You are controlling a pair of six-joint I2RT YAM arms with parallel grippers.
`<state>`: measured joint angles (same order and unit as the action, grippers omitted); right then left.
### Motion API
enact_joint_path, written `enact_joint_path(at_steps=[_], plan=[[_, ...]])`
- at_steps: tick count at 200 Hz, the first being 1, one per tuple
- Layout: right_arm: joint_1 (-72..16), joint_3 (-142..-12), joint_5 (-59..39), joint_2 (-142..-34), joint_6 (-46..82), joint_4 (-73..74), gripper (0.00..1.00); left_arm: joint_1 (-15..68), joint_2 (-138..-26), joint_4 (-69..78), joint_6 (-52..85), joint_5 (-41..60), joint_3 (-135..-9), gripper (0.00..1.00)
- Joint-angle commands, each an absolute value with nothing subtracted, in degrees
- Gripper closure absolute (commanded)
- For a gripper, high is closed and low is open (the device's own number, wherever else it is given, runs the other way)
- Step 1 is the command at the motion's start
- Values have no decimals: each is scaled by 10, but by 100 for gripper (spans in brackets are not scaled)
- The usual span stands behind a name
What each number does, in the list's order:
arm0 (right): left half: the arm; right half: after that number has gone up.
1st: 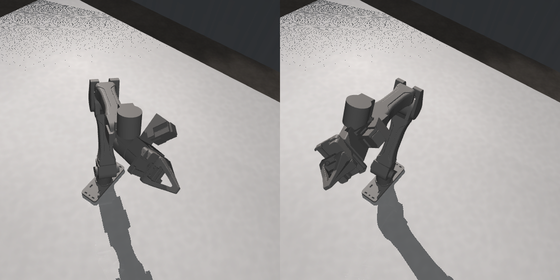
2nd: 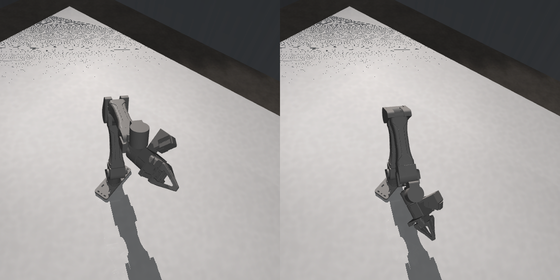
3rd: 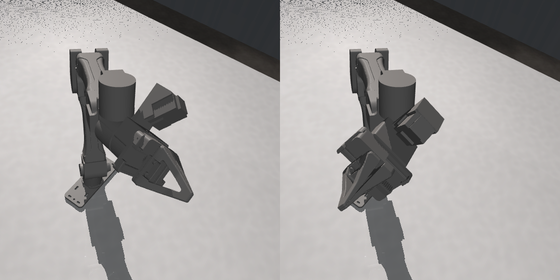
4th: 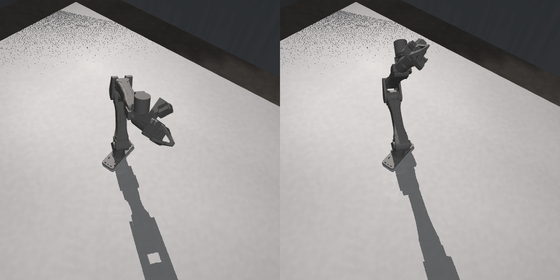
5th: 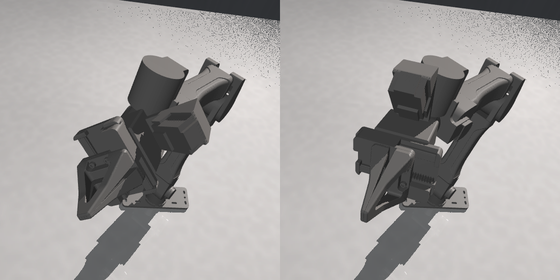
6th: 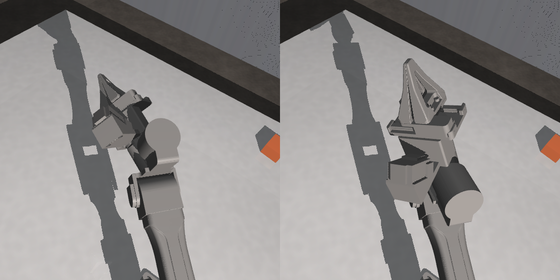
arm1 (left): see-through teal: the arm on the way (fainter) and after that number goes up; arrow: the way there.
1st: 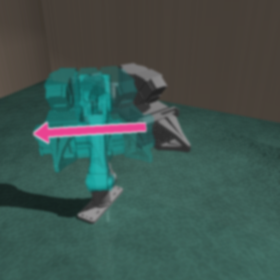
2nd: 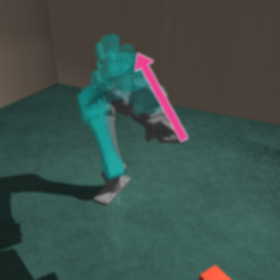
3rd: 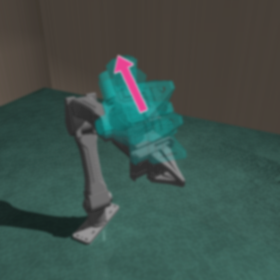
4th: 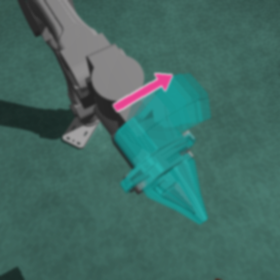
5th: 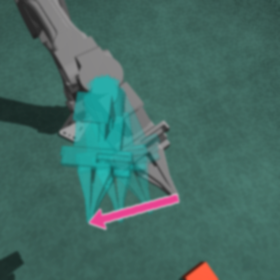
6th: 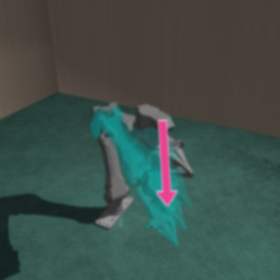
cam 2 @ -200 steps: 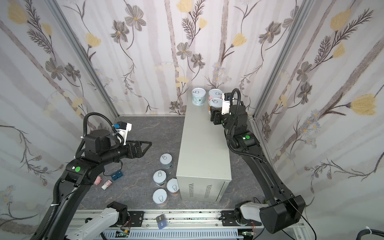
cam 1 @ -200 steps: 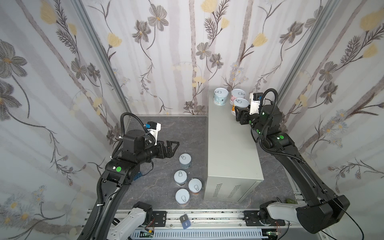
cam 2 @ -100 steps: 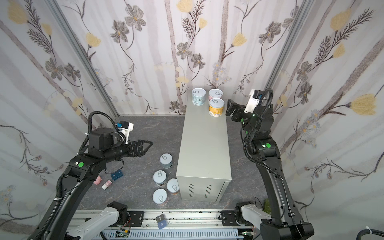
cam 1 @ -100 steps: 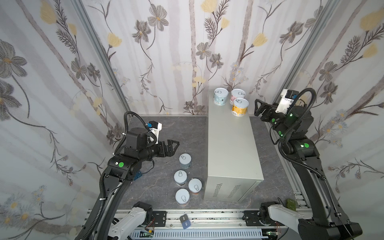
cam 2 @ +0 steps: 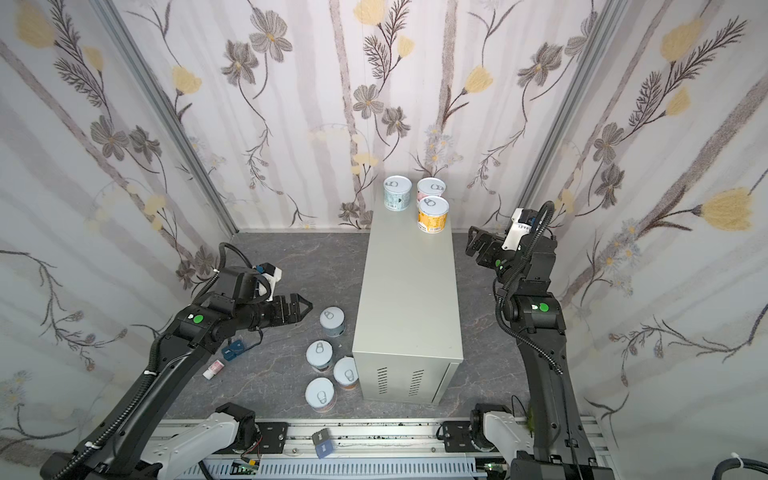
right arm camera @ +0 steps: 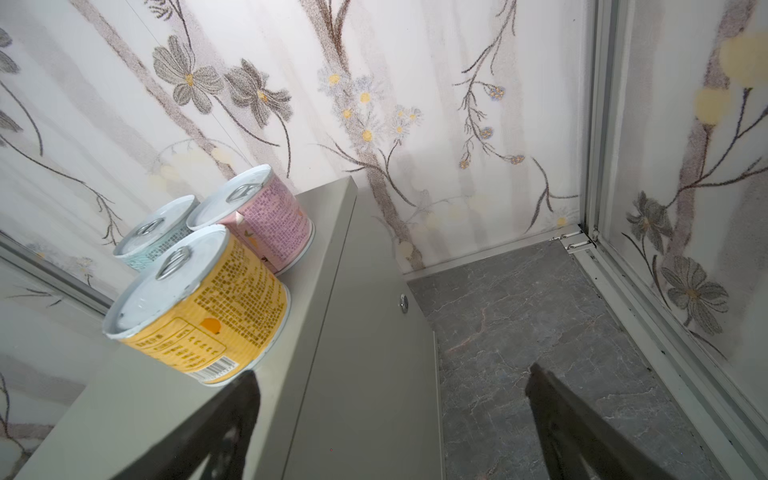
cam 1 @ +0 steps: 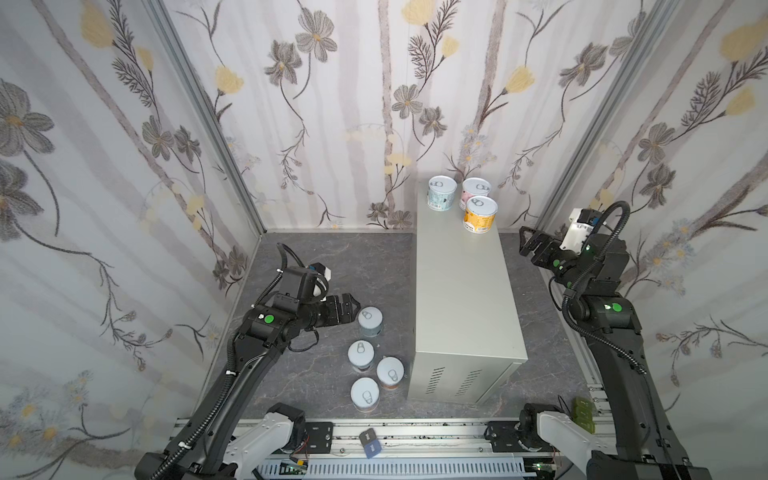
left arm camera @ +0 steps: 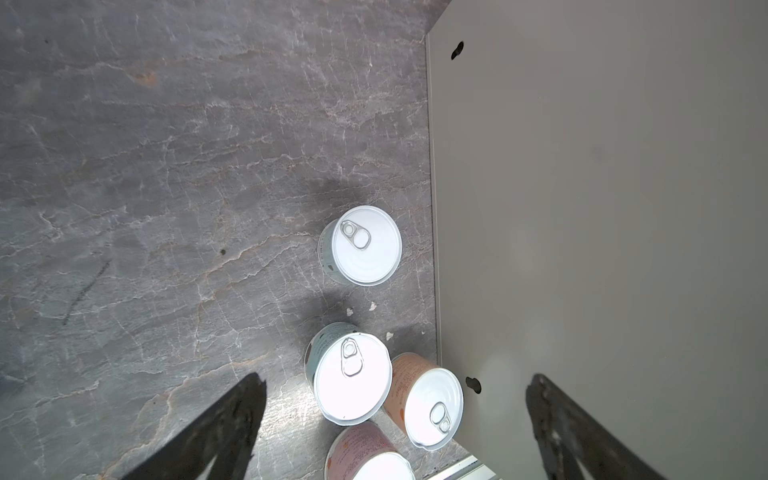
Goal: Place and organize the canned foods onto the counter
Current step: 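Release the yellow can and draw the right gripper back toward the robot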
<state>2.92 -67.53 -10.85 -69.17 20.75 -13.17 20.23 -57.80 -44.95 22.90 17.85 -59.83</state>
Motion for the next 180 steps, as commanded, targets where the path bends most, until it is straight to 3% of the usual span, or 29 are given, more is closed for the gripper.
enact_joint_path(at_steps=[1,49,180], plan=[[41,-664,-198,-718,182,-28,0,212,-584,-411,253,155,-589,0],[51,-677,-248,-792,172,55,0,218,-589,-399,254,147,-580,0],[28,-767,-270,-886,135,28,0,218,-581,-406,232,138,-574,0]])
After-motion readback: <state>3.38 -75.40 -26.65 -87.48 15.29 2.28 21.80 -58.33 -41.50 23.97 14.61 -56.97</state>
